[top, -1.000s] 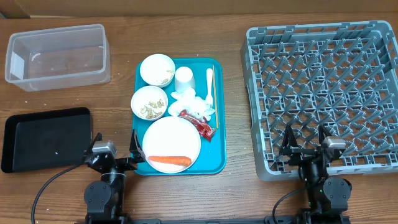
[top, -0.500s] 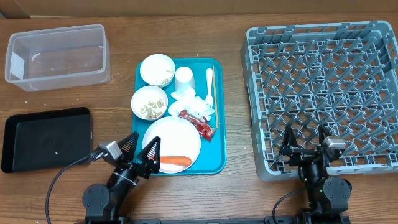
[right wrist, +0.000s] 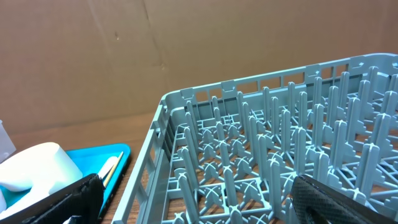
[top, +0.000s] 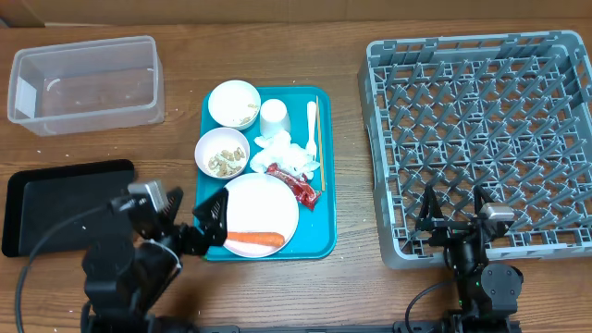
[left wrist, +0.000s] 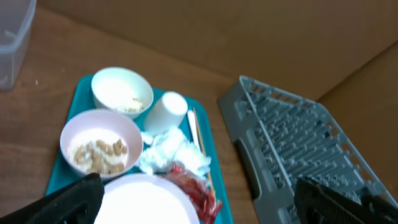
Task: Sort waste into correct bins and load items into the dishwasher rack
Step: 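Move the left gripper over the white plate toward the carrot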
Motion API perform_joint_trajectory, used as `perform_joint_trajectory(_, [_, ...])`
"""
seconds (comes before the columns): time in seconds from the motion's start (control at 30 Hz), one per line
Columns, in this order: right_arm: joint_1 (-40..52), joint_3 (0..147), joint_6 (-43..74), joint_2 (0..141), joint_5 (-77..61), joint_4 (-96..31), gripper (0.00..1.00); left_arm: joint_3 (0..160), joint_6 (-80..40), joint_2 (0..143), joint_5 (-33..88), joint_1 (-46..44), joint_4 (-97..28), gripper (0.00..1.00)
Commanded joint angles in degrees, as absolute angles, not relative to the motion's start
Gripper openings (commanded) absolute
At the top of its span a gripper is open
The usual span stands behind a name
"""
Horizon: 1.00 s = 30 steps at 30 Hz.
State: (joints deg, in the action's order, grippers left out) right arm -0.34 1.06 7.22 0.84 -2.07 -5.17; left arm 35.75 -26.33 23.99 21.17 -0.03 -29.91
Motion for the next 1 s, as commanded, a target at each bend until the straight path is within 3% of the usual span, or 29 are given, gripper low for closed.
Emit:
perform_joint_trajectory(0.0, [-0.5,0.4,7.0,0.2,-1.5,-4.7,1.00,40.3,-23.3,28.1,31.1,-0.4,-25.7,1.00])
perform_joint_trajectory(0.13, [-0.5,0.4,7.0,0.2,-1.5,-4.7,1.00,45.1,-24.9,33.0,32.4,-0.5,-32.9,1.00])
perform_joint_trajectory(0.37, [-0.5,0.4,7.0,0.2,-1.5,-4.7,1.00,60.7,-30.0,45.8,4.3,-7.9,-59.2,1.00])
perform_joint_trajectory(0.53, [-0.5,0.4,7.0,0.2,-1.5,-4.7,1.00,62.4,-31.4,52.2,8.9,-21.2,-56.0,1.00])
perform_joint_trajectory(0.6, [-0.5,0.4,7.0,0.2,-1.5,-4.7,1.00,62.4,-38.1,56.0,16.4,-24.6,-53.3,1.00])
perform_joint_trajectory(0.67, [-0.5,0.4,7.0,0.2,-1.5,-4.7,1.00,62.4,-46.2,59.1,15.8,-24.8,-54.1,1.00])
perform_joint_trajectory(0.7, [-0.5,0.4,7.0,0.2,-1.5,-4.7,1.00,62.4,-53.3,60.4,13.7,-24.8,-55.9,1.00])
perform_joint_trajectory(0.73, [-0.5,0.4,7.0,0.2,-1.5,-4.7,1.00,62.3,-70.4,63.2,8.4,-24.8,-62.5,1.00])
perform_joint_trajectory(0.8, [-0.5,0.4,7.0,0.2,-1.5,-4.7,1.00,62.2,-84.2,66.9,5.1,-24.8,-69.0,1.00])
perform_joint_trajectory(0.97, [-0.5,0.4,7.0,0.2,-1.5,-4.7,1.00,61.8,-89.0,74.3,5.0,-24.8,-69.2,1.00])
